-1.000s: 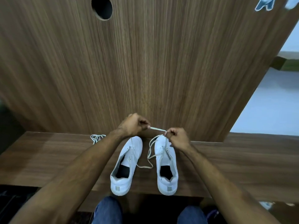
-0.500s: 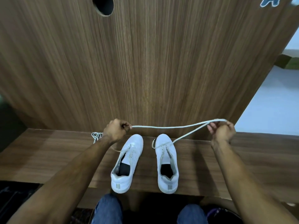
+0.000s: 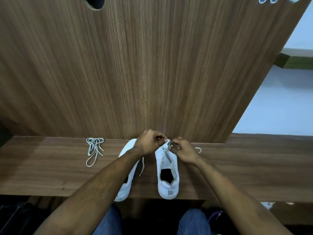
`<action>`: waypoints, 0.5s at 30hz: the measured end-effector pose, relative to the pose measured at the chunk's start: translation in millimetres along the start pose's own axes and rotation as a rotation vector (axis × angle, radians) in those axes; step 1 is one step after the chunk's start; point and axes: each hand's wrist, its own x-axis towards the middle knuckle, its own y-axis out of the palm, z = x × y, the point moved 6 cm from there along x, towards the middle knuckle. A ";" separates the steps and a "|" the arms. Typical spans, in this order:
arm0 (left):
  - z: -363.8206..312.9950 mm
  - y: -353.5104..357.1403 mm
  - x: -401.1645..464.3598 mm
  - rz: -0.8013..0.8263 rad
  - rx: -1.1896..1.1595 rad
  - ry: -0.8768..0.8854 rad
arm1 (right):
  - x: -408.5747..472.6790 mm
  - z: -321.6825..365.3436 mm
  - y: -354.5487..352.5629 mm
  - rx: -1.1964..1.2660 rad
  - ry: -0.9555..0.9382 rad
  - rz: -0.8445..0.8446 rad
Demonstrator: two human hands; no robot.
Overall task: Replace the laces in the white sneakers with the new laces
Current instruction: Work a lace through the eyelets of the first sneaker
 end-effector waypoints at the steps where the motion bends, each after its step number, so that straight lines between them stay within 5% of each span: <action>1: 2.1 -0.1 -0.5 -0.003 0.011 -0.006 | 1.8 -2.7 0.0 -0.014 0.014 -0.019; 8: 41.9 -15.5 -16.2 0.017 0.182 -0.103 | -13.2 -41.0 -46.7 -0.420 0.192 -0.256; 15: 65.1 -25.0 -32.9 -0.032 0.166 -0.178 | -44.0 -117.4 -96.3 -0.341 0.594 -0.470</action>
